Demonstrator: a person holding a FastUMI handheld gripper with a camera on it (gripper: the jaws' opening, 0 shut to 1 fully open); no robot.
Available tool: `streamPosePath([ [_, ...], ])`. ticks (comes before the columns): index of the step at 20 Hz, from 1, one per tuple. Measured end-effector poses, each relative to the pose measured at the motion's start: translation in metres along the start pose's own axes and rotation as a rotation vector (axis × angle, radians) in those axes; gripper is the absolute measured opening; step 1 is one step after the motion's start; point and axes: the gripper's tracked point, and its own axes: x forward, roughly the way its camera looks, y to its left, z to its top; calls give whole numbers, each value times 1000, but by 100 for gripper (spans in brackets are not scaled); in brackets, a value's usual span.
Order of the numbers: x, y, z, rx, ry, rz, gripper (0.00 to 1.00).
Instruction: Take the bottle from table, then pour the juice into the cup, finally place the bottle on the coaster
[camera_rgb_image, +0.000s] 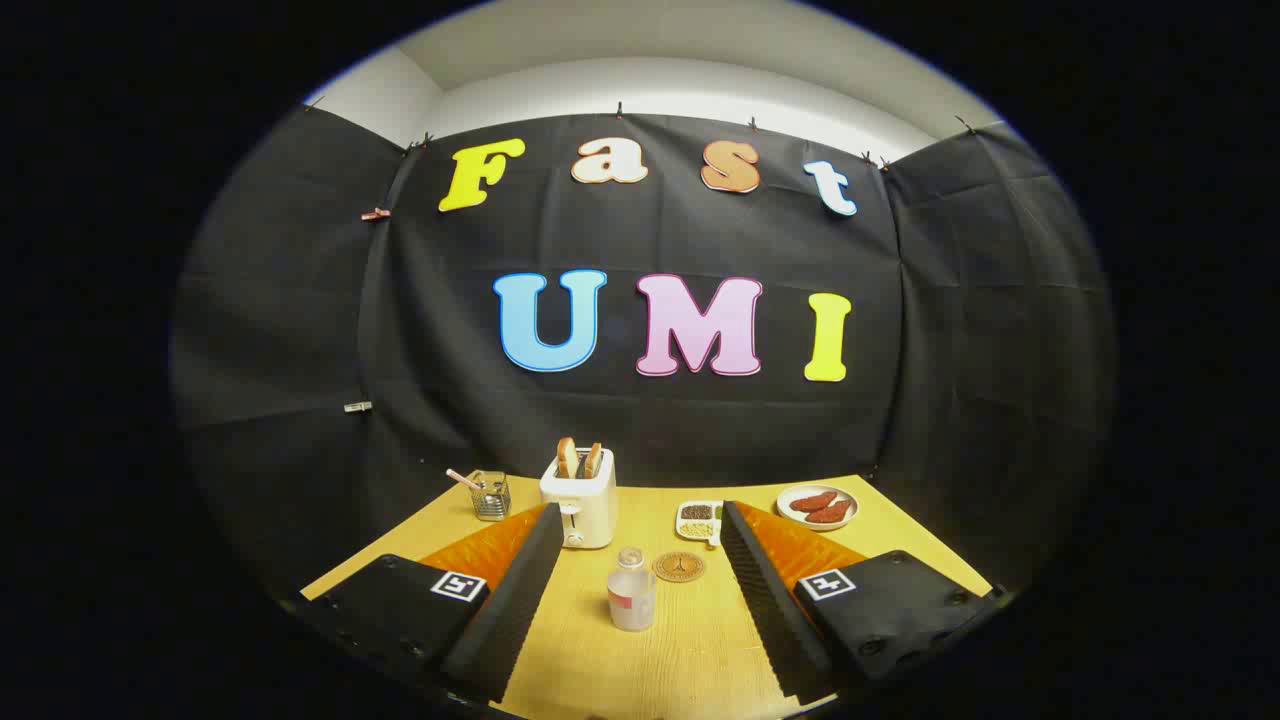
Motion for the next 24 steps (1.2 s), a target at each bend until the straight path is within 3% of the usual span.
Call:
streamPosePath([
  [15, -9, 68, -23, 8, -18, -33, 97],
  [24, -5, 82, -40, 8, 7, -67, 97],
])
